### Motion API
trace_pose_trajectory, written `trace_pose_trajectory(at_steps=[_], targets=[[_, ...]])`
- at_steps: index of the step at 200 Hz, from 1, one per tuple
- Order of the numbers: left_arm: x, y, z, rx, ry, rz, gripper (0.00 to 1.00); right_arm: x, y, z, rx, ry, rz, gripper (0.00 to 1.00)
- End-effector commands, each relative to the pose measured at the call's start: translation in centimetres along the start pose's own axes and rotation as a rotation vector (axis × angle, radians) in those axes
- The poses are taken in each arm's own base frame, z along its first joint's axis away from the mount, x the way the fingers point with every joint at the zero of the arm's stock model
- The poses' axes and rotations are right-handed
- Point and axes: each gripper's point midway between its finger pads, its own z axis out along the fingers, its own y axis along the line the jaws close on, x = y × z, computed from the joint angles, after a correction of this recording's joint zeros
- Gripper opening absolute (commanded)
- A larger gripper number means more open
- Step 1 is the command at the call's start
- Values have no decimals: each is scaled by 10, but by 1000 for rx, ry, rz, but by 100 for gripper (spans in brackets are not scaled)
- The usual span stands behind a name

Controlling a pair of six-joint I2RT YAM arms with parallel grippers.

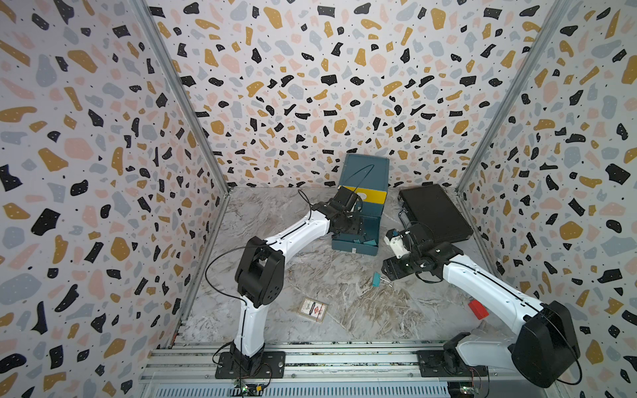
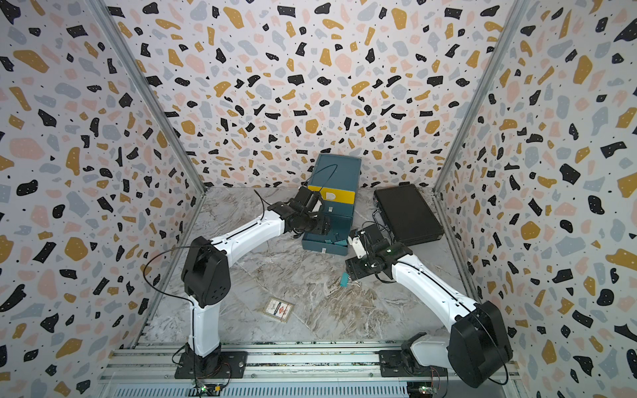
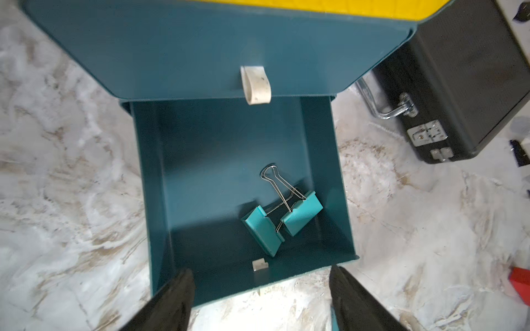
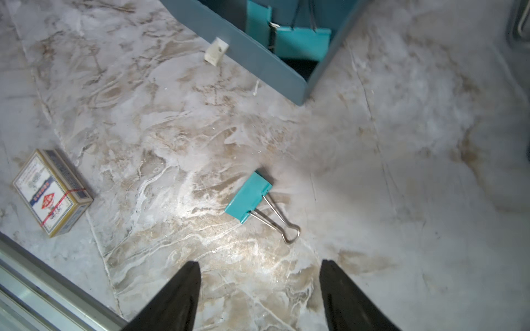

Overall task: Put the binder clips in the drawer according to color
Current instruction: Place the binder clip in the drawer, then pick up the binder clip at the center of the board.

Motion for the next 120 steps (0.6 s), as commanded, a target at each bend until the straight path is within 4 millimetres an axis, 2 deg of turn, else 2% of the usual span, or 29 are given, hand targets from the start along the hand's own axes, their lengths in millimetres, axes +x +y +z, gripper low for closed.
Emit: trace_pose_trajectory(at_steps=[1,24,55,78,97,101,105,110,120], targets=[[-12,2,-23,50,-70,-92,78,10,7,13,20,63,-214,72],[-2,10,-38,56,-70,-138,76,20,5,28,38,102,-240,71],[29,20,-47,80,-53,-244,72,23,11,36,13,101,-330,72],[50,27,-54,87,-54,-280,71,34,12,51,3,192,-387,71],[58,34,-67,76,-66,-275,71,39,15,61,-25,254,-404,73],[60,36,-69,71,-65,-274,71,39,16,62,-35,260,-406,74],[60,37,-71,70,-67,-274,71,39,17,64,-43,263,-412,89],[61,39,-74,66,-67,-271,71,39,17,65,-43,266,-418,98],[62,42,-79,63,-71,-270,71,36,13,67,-18,272,-443,100]])
